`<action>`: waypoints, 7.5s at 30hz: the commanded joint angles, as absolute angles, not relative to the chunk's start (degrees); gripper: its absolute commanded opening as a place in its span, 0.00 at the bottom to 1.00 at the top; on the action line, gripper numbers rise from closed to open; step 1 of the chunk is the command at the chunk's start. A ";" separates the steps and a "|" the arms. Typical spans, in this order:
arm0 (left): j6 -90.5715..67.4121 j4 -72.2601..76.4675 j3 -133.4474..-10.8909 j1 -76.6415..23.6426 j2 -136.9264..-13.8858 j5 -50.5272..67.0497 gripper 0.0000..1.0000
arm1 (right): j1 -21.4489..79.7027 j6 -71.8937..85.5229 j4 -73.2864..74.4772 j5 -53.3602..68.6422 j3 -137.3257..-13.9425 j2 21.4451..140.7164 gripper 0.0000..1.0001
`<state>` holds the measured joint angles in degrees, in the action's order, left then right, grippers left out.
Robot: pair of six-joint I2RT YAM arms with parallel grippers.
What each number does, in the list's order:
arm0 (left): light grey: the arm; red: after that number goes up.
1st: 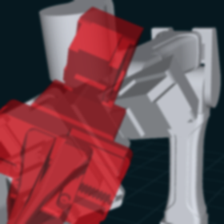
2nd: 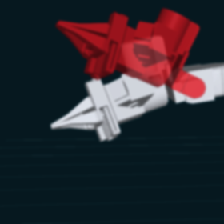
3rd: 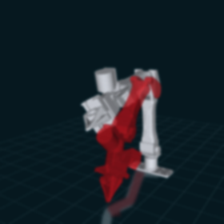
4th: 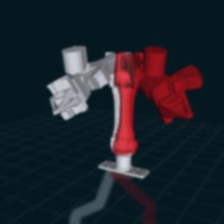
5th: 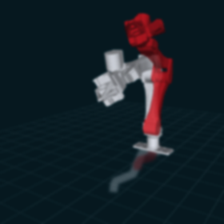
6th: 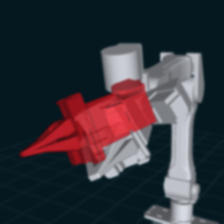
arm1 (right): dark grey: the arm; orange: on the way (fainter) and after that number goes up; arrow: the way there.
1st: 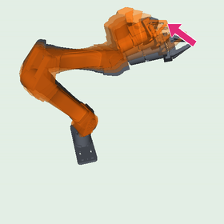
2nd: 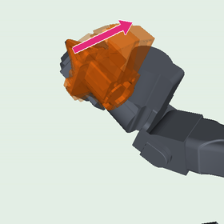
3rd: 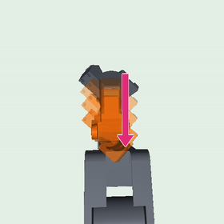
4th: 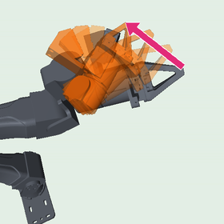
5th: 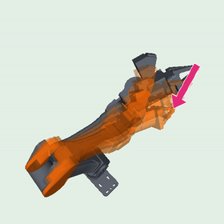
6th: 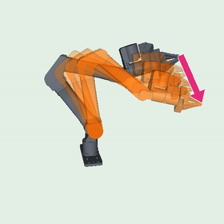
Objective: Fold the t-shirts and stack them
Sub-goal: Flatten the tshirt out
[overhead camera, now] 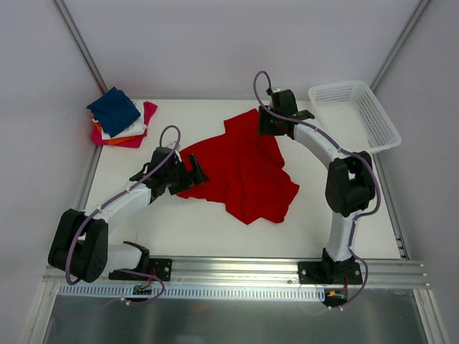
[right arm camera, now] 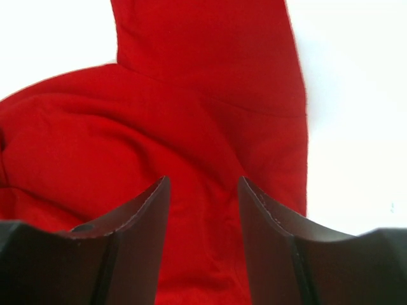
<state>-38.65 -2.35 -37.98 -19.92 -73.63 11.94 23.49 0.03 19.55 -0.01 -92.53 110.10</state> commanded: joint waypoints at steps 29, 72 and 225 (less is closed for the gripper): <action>-39.55 0.35 -33.85 -25.13 -83.77 4.14 0.99 | 19.60 0.53 25.75 13.88 -108.45 124.72 0.54; -59.32 -41.83 -19.51 -40.25 -31.47 -3.95 0.99 | 5.80 9.76 28.13 18.72 -127.09 143.88 0.62; -17.66 -25.31 -98.17 -0.35 -122.25 -16.26 0.16 | 11.51 4.75 15.82 21.01 -93.87 114.17 0.60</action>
